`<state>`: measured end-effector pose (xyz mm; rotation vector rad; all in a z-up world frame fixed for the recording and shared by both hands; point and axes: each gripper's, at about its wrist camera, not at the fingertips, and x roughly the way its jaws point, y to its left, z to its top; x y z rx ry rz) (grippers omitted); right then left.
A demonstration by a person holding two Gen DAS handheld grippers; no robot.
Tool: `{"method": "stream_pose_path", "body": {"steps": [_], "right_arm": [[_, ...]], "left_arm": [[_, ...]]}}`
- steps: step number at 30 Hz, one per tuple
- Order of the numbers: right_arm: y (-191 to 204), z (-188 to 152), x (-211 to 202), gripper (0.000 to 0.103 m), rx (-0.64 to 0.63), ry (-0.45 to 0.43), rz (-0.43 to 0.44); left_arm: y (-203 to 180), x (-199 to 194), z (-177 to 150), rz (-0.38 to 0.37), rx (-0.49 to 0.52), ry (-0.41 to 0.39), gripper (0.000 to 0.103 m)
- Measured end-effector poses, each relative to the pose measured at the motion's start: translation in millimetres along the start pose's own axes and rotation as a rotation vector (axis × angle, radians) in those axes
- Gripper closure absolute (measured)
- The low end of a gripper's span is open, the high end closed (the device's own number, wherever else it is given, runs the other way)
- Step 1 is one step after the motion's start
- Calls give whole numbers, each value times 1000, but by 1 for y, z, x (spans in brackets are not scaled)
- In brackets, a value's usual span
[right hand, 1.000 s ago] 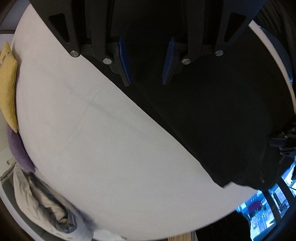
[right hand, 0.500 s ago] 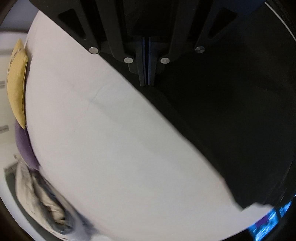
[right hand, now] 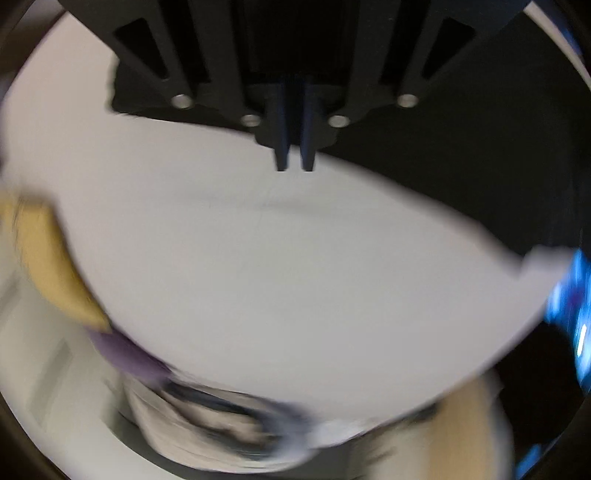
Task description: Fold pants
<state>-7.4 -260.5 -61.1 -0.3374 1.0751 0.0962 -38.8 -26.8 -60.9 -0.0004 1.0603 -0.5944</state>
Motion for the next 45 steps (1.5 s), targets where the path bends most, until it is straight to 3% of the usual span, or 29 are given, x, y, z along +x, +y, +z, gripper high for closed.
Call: {"method": "stream_pose_path", "body": {"steps": [1,2,4,7,10,12,15,19,21,24,26,28,32,35,38,40,41,43,44,45], "right_arm": [[3,-7,0,54,-5,10,25],[5,-13,-1,47,0,16,41],[4,-29,7,48,2,64,48],[27,-30,29,69,-81,122,16],[22,-23,37,91,-4,98,-14],[16,-18,44,100,40,83,-39],[6,-19,46,103,94,53,-55],[-5,-36,34,103,237,30,-211],[-12,-40,17,103,323,-3,-158],[-8,-59,-13,103,289,-77,-120],[-6,-80,-3,103,276,-21,-98],[-10,-105,-2,103,289,-38,-90],[-18,-126,-13,103,361,-77,-115],[-16,-122,-13,103,419,-75,-190],[8,-129,-44,103,490,-59,-233],[7,-133,-71,102,533,-146,-150],[5,-132,-77,97,540,-171,-99],[11,-123,-72,94,494,-178,-4],[13,-117,-65,94,471,-165,18],[17,-119,-55,94,453,-127,28]], "left_arm": [[-3,1,1,-7,-3,2,86],[-6,1,2,-15,-3,5,86],[-16,1,5,-32,16,6,86],[-33,1,11,-51,74,1,86],[-37,11,18,-39,76,12,86],[-38,16,25,-26,69,21,86],[-50,15,43,-13,113,-7,86],[-64,12,77,-3,184,-66,86],[-67,17,95,5,204,-64,86],[-65,41,119,-68,212,-4,86],[-59,85,131,-101,198,151,86],[-57,117,131,-46,220,222,86],[-59,137,151,37,257,172,84],[-50,154,178,107,199,140,84],[-60,145,186,234,218,104,84],[-66,120,185,185,195,47,84],[-68,111,181,153,180,40,84],[-89,98,167,15,183,55,84],[-109,98,156,-41,238,74,84],[-126,102,147,-53,289,92,84]]}}
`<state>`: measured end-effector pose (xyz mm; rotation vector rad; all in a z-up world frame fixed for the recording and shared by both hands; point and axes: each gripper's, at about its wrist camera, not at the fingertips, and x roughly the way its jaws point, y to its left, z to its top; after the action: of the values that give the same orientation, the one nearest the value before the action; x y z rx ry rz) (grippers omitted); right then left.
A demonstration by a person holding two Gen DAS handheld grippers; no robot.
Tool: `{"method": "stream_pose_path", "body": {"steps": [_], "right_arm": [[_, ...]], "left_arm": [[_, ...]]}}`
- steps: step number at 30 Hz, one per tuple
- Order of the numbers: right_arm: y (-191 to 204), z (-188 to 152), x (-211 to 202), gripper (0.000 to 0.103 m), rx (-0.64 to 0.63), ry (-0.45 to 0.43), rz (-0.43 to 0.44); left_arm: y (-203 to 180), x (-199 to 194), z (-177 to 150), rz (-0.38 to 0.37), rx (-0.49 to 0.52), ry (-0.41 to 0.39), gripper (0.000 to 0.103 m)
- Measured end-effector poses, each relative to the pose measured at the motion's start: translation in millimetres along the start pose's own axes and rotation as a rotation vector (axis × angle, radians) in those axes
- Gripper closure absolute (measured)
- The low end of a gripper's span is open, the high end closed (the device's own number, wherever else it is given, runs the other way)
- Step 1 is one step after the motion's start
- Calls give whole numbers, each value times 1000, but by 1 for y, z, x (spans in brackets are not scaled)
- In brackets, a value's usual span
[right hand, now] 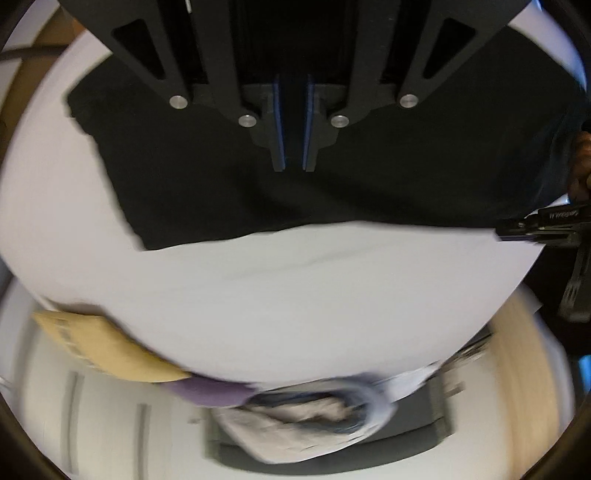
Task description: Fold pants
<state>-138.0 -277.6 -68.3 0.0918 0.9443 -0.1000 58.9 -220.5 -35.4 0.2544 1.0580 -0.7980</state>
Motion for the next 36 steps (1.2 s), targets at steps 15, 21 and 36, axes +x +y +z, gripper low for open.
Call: {"method": "stream_pose_path", "body": {"steps": [15,21,36], "right_arm": [[-73,-2,-37,87,309,-116,130],[-68,-21,7,83,282,-11,192],[-171,-63,-73,40,745,-213,150]], "left_arm": [[-35,-19,-25,43,-40,-77,83],[-29,-4,-96,57,-150,-1,82],[-25,-111,-177,182,-289,-143,82]]}}
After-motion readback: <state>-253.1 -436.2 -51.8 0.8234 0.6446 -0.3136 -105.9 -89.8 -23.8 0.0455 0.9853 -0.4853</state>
